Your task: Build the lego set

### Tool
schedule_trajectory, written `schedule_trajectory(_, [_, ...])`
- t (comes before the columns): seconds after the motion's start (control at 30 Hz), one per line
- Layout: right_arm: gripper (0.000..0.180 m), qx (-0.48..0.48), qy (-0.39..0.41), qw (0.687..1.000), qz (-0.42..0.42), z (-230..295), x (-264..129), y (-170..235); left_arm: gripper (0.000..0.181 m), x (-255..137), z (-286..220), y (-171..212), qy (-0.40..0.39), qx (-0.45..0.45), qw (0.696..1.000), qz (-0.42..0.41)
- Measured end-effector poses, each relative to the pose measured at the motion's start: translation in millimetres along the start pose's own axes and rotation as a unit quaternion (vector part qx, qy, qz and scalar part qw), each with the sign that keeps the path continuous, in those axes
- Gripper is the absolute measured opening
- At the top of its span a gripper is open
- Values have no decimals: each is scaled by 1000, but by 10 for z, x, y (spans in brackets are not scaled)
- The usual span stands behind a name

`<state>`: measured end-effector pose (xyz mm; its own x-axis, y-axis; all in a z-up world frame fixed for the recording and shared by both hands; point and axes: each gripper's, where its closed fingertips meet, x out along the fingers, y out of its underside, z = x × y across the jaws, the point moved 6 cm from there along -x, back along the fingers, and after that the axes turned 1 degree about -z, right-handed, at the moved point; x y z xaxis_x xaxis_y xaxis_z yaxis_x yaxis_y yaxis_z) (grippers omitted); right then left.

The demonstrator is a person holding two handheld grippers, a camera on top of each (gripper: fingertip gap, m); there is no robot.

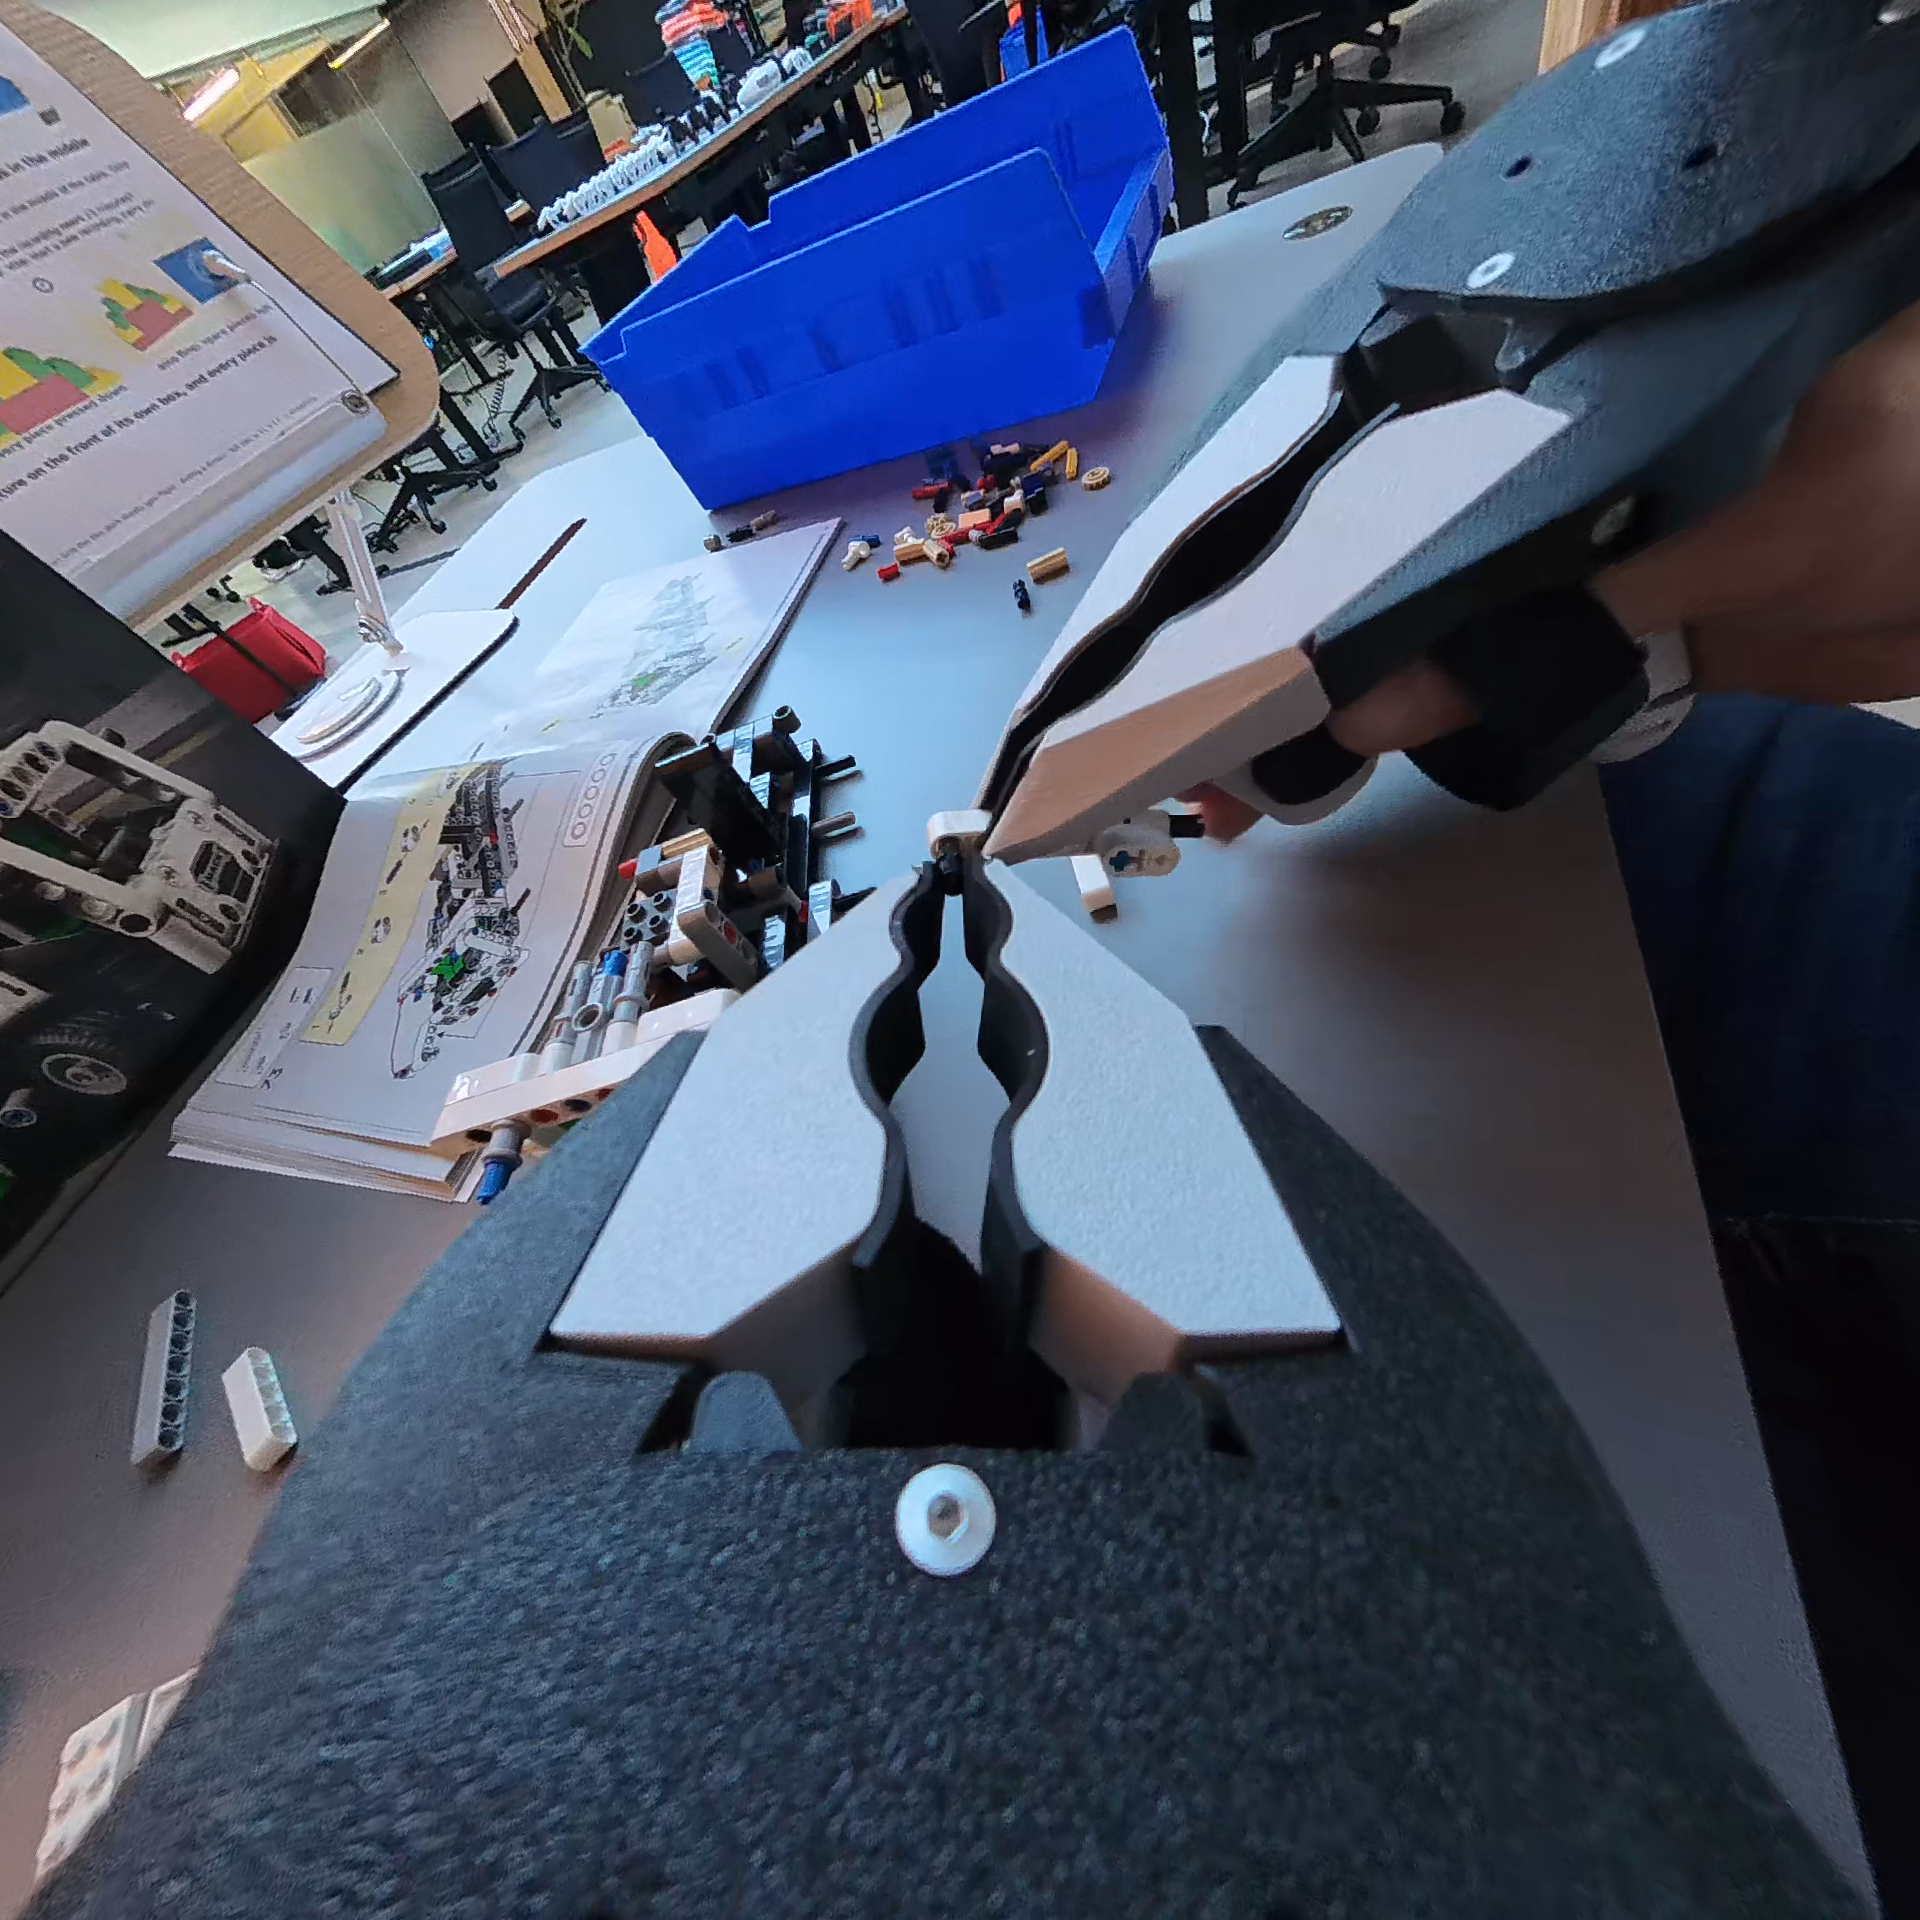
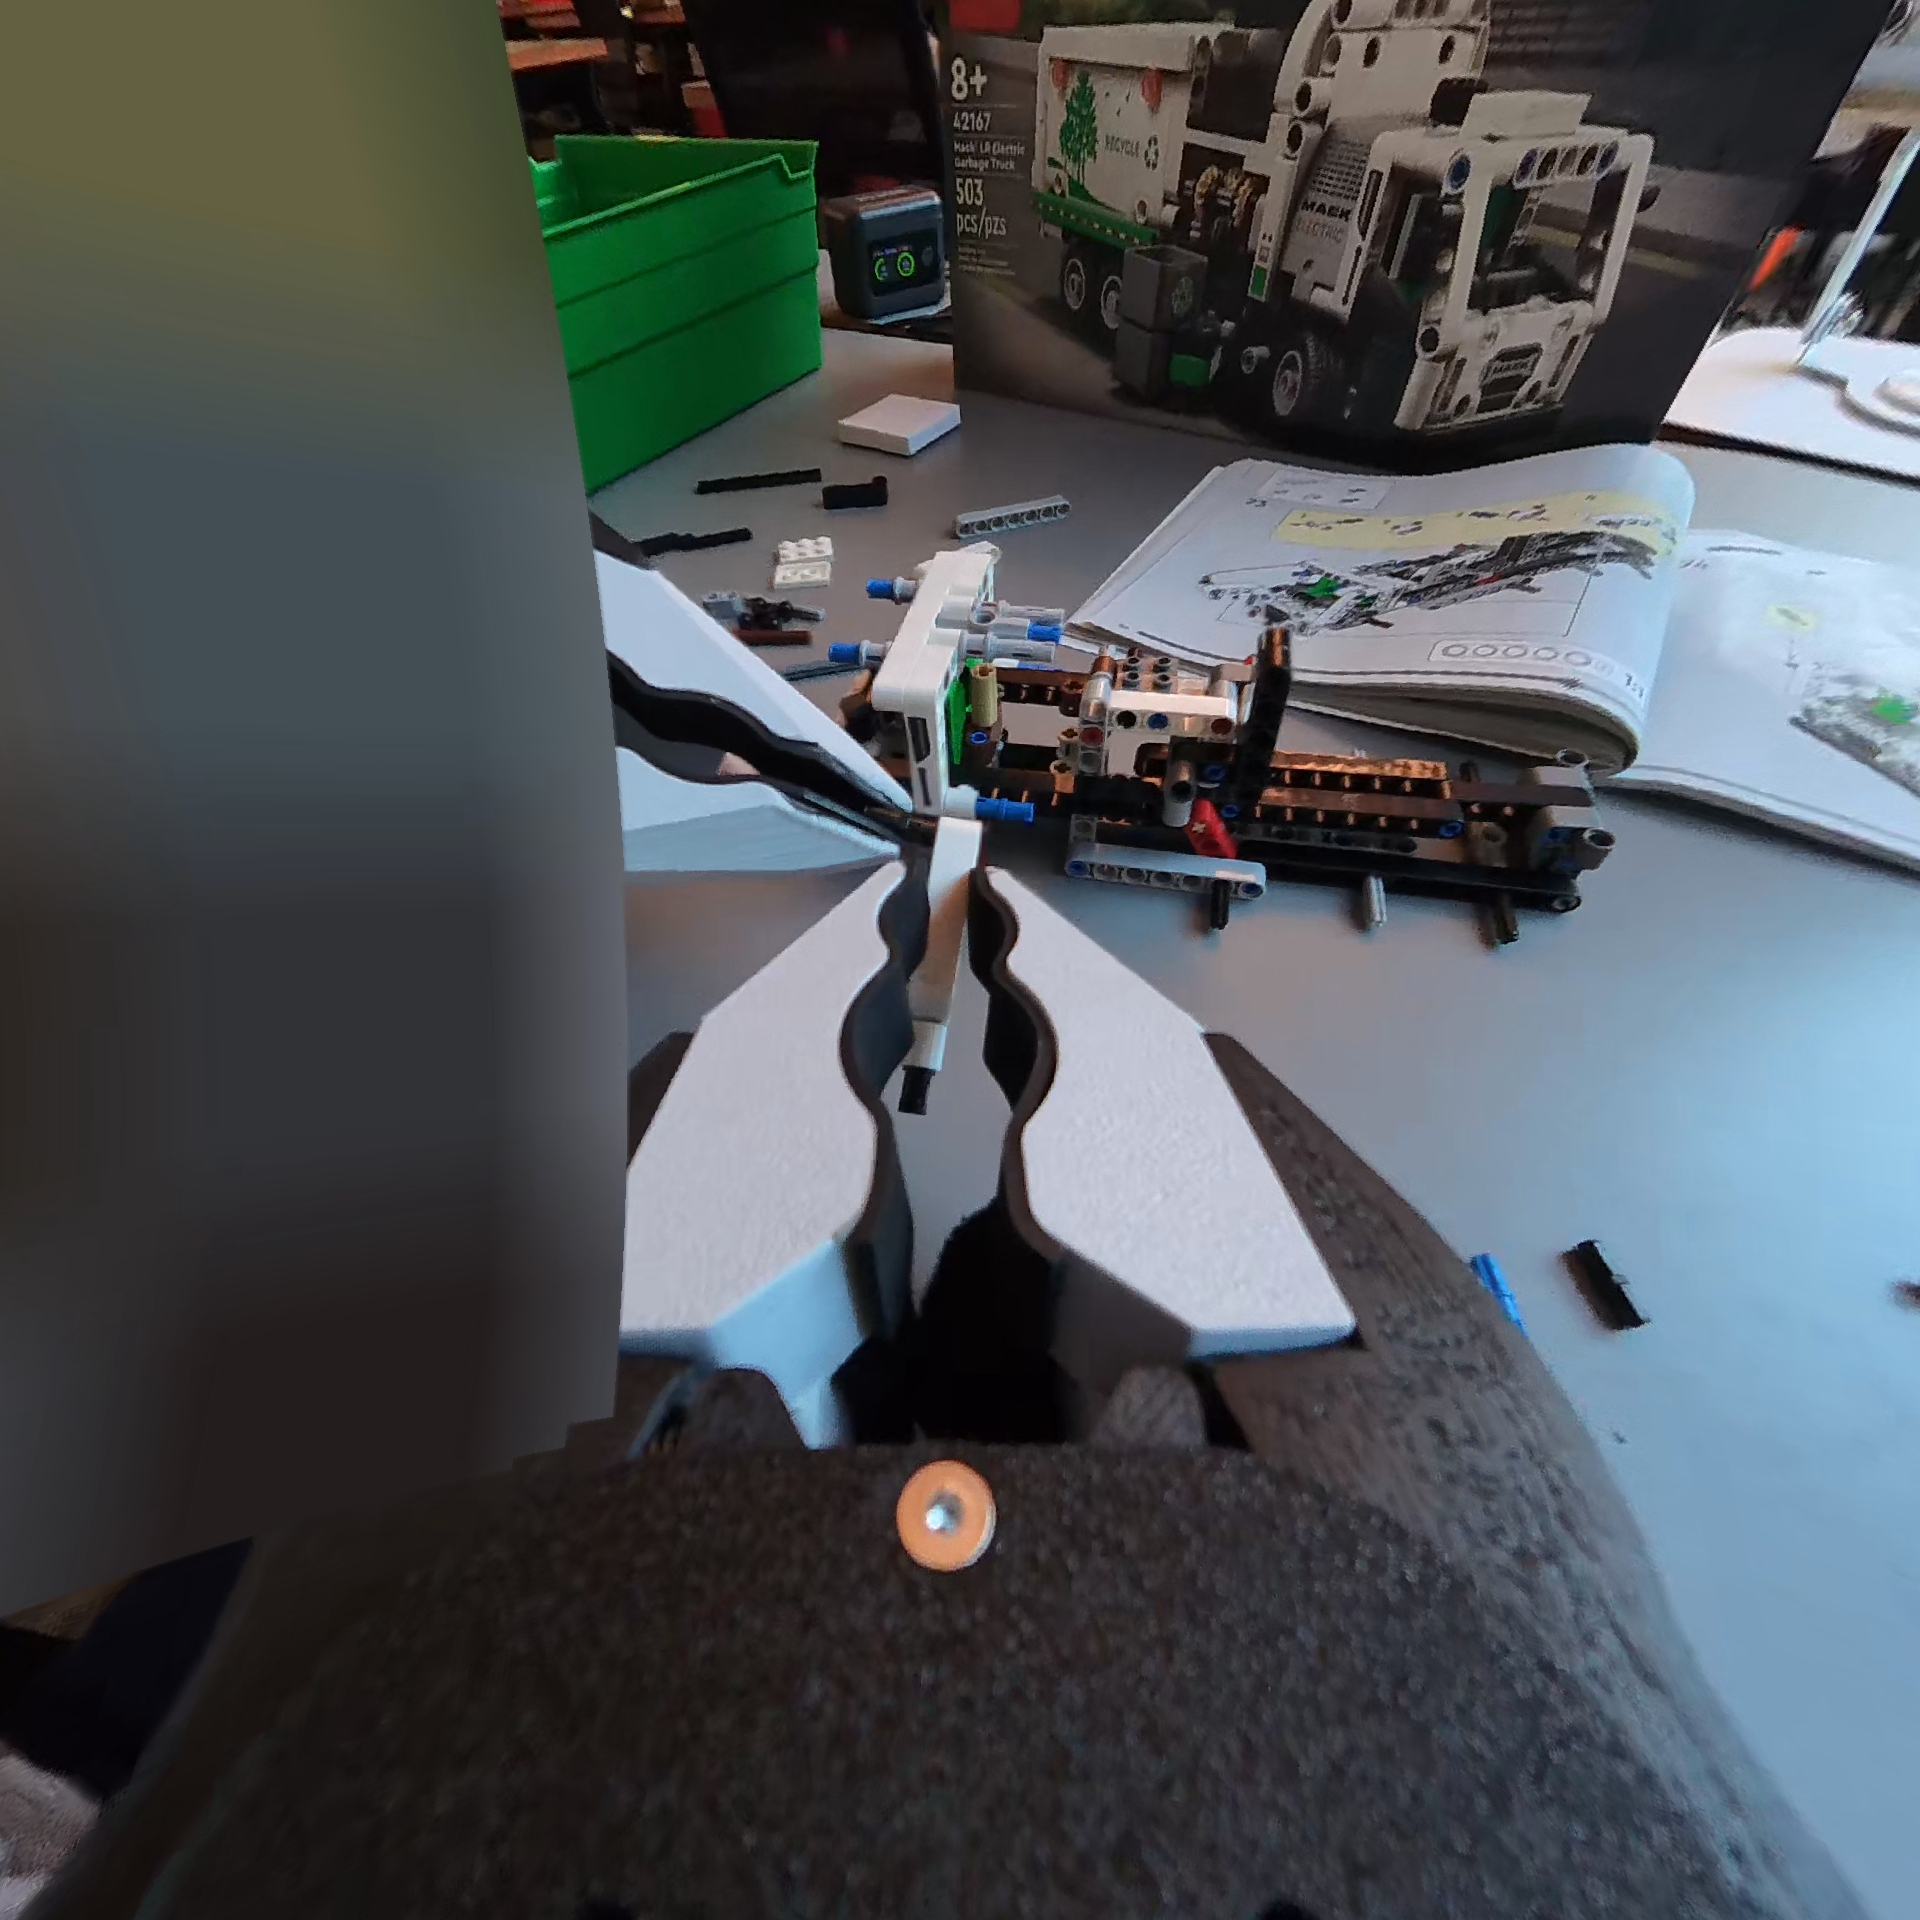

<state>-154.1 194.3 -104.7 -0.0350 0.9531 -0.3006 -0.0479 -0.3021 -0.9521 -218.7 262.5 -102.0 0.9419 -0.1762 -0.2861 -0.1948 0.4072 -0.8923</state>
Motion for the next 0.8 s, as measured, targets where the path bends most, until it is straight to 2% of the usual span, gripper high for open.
schedule_trajectory(0.03, [6,9,-9,1000,2,-8,-4,7,1,1,-6,2,2,3,1000,0])
schedule_trajectory(0.4, [6,8,-21,1000,-3,-10,-45,22,1,7,-43,-9,3,-6,1000,-3])
schedule_trajectory(0.63, [6,107,-72,991,-26,4,-35,1,0,-28,-12,-41,9,-49,998,-26])
schedule_trajectory(0.8, [6,112,-87,990,-26,-15,-19,5,1,-25,-2,-38,10,-44,999,-26])
